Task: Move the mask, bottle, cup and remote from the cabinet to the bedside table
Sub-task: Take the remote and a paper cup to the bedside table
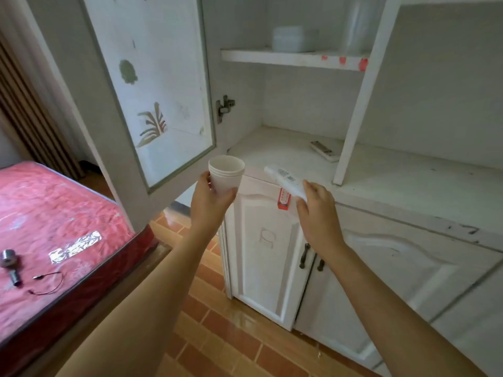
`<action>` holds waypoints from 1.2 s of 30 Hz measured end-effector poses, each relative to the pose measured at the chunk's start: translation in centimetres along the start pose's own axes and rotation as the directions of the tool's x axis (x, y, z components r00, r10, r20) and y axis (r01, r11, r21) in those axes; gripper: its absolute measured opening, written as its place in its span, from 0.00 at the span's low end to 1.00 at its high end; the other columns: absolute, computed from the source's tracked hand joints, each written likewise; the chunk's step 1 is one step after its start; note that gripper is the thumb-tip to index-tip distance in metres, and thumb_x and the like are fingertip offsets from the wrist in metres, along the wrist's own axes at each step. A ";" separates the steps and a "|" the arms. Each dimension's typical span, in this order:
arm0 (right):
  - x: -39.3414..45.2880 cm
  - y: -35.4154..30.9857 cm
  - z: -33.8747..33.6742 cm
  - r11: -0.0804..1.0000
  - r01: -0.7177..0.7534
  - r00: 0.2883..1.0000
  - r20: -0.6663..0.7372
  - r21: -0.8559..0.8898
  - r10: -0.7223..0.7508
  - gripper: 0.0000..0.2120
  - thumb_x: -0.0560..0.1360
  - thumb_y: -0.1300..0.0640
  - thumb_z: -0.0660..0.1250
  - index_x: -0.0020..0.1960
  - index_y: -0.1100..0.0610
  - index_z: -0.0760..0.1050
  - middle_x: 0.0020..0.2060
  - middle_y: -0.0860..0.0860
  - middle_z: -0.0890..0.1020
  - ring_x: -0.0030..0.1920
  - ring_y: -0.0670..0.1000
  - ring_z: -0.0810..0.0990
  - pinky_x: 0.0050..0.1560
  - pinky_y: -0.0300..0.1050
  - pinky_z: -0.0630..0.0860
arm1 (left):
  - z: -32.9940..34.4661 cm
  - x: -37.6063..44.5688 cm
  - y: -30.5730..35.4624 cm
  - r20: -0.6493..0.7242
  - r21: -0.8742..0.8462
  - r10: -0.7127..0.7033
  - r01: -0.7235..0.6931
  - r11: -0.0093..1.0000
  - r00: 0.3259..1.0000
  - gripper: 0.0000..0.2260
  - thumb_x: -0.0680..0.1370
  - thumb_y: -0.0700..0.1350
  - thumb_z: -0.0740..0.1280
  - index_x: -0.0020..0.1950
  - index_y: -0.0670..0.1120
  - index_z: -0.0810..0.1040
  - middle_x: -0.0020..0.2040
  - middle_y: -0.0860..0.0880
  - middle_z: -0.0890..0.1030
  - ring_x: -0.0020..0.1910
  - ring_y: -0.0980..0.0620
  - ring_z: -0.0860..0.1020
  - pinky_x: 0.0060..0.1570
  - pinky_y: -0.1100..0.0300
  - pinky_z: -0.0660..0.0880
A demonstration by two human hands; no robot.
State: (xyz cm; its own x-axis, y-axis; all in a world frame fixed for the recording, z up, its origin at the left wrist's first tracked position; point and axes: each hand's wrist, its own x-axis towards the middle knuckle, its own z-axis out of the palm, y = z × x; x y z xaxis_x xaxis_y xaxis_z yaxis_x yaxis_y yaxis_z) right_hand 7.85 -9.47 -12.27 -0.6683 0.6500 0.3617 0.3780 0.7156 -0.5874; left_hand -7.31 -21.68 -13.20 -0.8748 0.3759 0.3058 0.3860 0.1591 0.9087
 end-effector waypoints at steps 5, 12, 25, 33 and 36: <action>-4.7 -1.8 -0.3 0.999 0.020 1.000 0.012 0.029 -0.020 0.22 0.80 0.59 0.54 0.72 0.61 0.57 0.69 0.58 0.65 0.68 0.55 0.61 0.66 0.42 0.60 | -3.6 -4.2 -0.7 -0.024 0.018 -0.018 0.018 1.000 1.000 0.24 0.71 0.45 0.71 0.63 0.43 0.67 0.52 0.51 0.73 0.50 0.52 0.73 0.48 0.59 0.69; -13.8 -3.9 -1.9 0.999 0.013 1.000 0.026 0.049 -0.014 0.21 0.79 0.59 0.54 0.72 0.62 0.58 0.68 0.59 0.66 0.67 0.57 0.63 0.67 0.47 0.61 | -9.1 -12.5 -0.8 -0.103 0.053 -0.022 0.027 0.998 0.994 0.24 0.70 0.44 0.72 0.63 0.43 0.68 0.51 0.52 0.73 0.50 0.51 0.74 0.49 0.56 0.72; -25.6 -4.5 -7.5 0.993 0.103 0.988 0.112 0.061 -0.109 0.22 0.80 0.59 0.54 0.72 0.62 0.57 0.67 0.59 0.66 0.67 0.56 0.63 0.67 0.48 0.65 | -13.3 -26.9 1.8 -0.209 0.073 -0.062 0.079 0.994 0.976 0.24 0.70 0.44 0.72 0.63 0.44 0.68 0.53 0.50 0.74 0.51 0.52 0.73 0.46 0.61 0.68; -31.6 -1.6 -11.3 0.967 0.231 0.941 0.228 0.106 -0.250 0.21 0.80 0.59 0.54 0.71 0.63 0.59 0.68 0.59 0.66 0.68 0.56 0.62 0.67 0.45 0.61 | -13.3 -38.0 4.5 -0.424 0.090 -0.121 0.175 0.980 0.897 0.26 0.70 0.45 0.72 0.64 0.43 0.67 0.57 0.49 0.74 0.53 0.53 0.71 0.49 0.60 0.67; -34.5 -1.5 -12.4 0.943 0.298 0.905 0.269 0.147 -0.328 0.21 0.80 0.59 0.54 0.71 0.62 0.60 0.67 0.59 0.67 0.67 0.56 0.63 0.66 0.44 0.61 | -14.3 -42.8 5.6 -0.499 0.111 -0.133 0.215 0.970 0.857 0.27 0.69 0.46 0.73 0.64 0.42 0.67 0.59 0.46 0.75 0.54 0.52 0.72 0.50 0.60 0.68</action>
State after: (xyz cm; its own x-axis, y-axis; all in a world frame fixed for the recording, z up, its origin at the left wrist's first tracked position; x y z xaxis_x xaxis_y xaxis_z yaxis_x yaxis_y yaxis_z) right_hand 38.27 -29.77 -14.89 -0.9017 0.2848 0.3253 0.0631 0.8310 -0.5527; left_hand 28.06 -49.92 -17.14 -0.9468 -0.1544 0.2825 0.2184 0.3363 0.9161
